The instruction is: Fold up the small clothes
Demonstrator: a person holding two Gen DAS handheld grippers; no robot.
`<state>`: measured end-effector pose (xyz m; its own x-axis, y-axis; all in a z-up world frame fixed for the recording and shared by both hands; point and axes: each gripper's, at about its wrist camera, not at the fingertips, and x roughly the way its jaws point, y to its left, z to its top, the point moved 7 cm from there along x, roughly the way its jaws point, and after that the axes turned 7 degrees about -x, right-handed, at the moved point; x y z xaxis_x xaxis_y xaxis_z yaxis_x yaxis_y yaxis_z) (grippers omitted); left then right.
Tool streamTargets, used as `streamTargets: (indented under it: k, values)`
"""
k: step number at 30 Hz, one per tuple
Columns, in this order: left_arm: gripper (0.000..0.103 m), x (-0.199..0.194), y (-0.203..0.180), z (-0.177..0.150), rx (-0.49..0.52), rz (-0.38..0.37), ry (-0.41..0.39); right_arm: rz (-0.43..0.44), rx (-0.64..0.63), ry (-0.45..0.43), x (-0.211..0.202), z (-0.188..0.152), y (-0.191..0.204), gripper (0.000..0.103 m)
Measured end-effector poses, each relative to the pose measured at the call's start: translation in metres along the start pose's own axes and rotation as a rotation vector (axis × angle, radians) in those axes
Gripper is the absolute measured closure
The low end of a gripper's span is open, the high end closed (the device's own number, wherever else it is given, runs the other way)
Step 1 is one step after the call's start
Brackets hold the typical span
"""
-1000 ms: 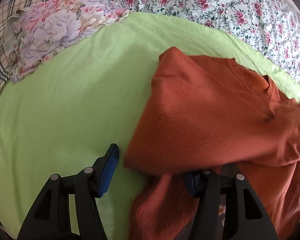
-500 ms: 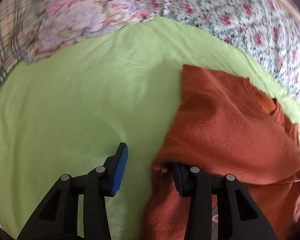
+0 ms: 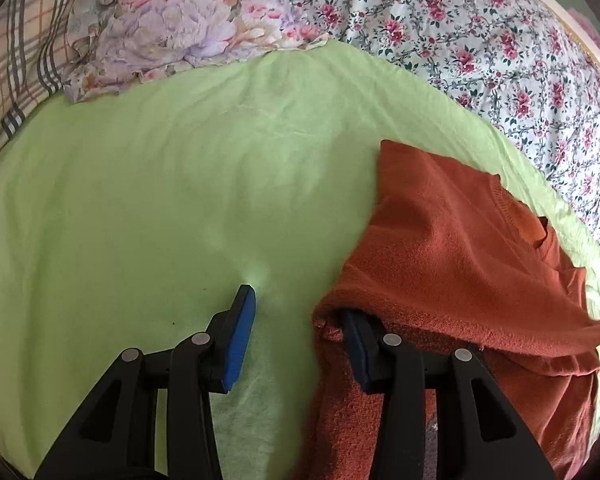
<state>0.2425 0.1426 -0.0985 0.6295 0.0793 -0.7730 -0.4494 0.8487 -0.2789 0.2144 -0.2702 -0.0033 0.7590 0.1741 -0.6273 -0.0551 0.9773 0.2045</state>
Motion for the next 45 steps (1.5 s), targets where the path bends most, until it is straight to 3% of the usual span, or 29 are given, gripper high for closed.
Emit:
streamTargets:
  k: [3, 10, 13, 16, 19, 24, 30, 33, 36, 37, 38, 39, 41, 45]
  values:
    - [0.057, -0.002, -0.002, -0.003, 0.019, 0.013, 0.001, -0.008, 0.067, 0.098, 0.017, -0.022, -0.018, 0.099]
    - [0.052, -0.003, 0.001, -0.005, 0.029, 0.017, 0.022, 0.013, 0.179, 0.195, 0.032, -0.057, -0.032, 0.097]
    - [0.051, -0.016, 0.005, -0.012, 0.049, -0.025, 0.039, 0.028, 0.228, 0.169, 0.019, -0.061, -0.037, 0.097]
    - [0.049, -0.034, 0.006, -0.013, 0.016, -0.179, 0.082, 0.015, 0.213, 0.100, -0.004, -0.051, -0.036, 0.097]
    - [0.039, -0.032, -0.008, 0.007, 0.037, -0.216, 0.096, 0.046, 0.182, 0.069, -0.012, -0.040, -0.025, 0.097]
    - [0.039, 0.000, -0.061, 0.040, 0.143, -0.210, 0.098, 0.142, 0.130, 0.104, 0.014, -0.030, 0.012, 0.097]
    - [0.045, 0.032, -0.111, 0.044, 0.279, -0.245, 0.123, 0.201, 0.092, 0.187, 0.055, -0.032, 0.035, 0.097]
    - [0.047, 0.054, -0.107, 0.047, 0.324, -0.110, 0.102, 0.195, 0.074, 0.208, 0.063, -0.029, 0.035, 0.097]
    - [0.045, 0.064, -0.094, 0.053, 0.280, -0.115, 0.118, 0.138, 0.058, 0.175, 0.060, -0.016, 0.021, 0.097]
    - [0.045, 0.067, -0.089, 0.057, 0.264, -0.111, 0.121, 0.110, 0.052, 0.167, 0.058, -0.010, 0.013, 0.096]
    - [0.044, 0.070, -0.087, 0.059, 0.259, -0.108, 0.121, 0.079, 0.047, 0.162, 0.057, -0.006, 0.004, 0.088]
    - [0.042, 0.073, -0.085, 0.063, 0.253, -0.105, 0.126, 0.038, 0.048, 0.159, 0.056, -0.001, -0.008, 0.073]
    - [0.041, 0.079, -0.084, 0.067, 0.246, -0.112, 0.141, -0.033, 0.063, 0.163, 0.055, 0.004, -0.033, 0.056]
    - [0.041, 0.089, -0.088, 0.071, 0.261, -0.114, 0.168, -0.007, 0.030, 0.302, 0.069, -0.010, -0.042, 0.056]
